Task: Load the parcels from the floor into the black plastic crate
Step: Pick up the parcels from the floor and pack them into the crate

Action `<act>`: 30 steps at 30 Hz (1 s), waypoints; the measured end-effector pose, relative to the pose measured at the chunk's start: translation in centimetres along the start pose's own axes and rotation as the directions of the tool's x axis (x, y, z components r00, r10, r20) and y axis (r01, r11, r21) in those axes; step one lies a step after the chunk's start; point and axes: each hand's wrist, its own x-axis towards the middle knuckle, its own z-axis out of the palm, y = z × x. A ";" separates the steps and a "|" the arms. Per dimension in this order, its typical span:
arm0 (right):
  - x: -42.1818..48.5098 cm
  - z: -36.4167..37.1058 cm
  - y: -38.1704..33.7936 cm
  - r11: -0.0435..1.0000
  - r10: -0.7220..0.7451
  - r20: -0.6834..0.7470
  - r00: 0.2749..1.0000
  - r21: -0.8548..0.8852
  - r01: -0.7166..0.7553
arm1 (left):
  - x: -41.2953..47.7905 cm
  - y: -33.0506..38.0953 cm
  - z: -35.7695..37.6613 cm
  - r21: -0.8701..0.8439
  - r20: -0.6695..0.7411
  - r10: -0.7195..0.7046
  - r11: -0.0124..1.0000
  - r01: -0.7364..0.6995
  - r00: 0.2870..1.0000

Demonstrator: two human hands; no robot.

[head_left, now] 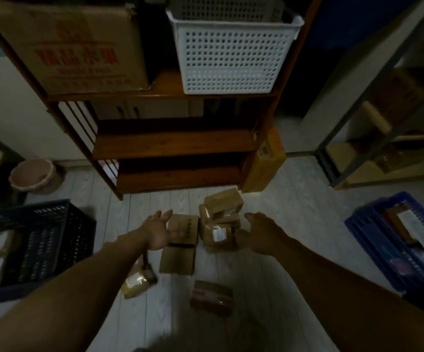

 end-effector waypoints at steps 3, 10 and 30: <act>5.2 1.7 4.1 0.998 -0.054 0.037 0.998 0.015 0.053 | 4.1 2.0 4.7 -0.013 0.056 0.003 1.000 -0.003 0.998; 19.2 13.1 11.9 0.983 -0.092 0.035 0.995 0.159 0.086 | 18.7 -0.9 16.8 -0.156 0.090 -0.054 0.985 0.068 0.994; 36.1 34.0 17.2 0.792 0.144 -0.075 0.987 0.606 -0.070 | 37.1 -6.4 33.1 -0.700 -0.029 -0.053 0.714 0.018 0.998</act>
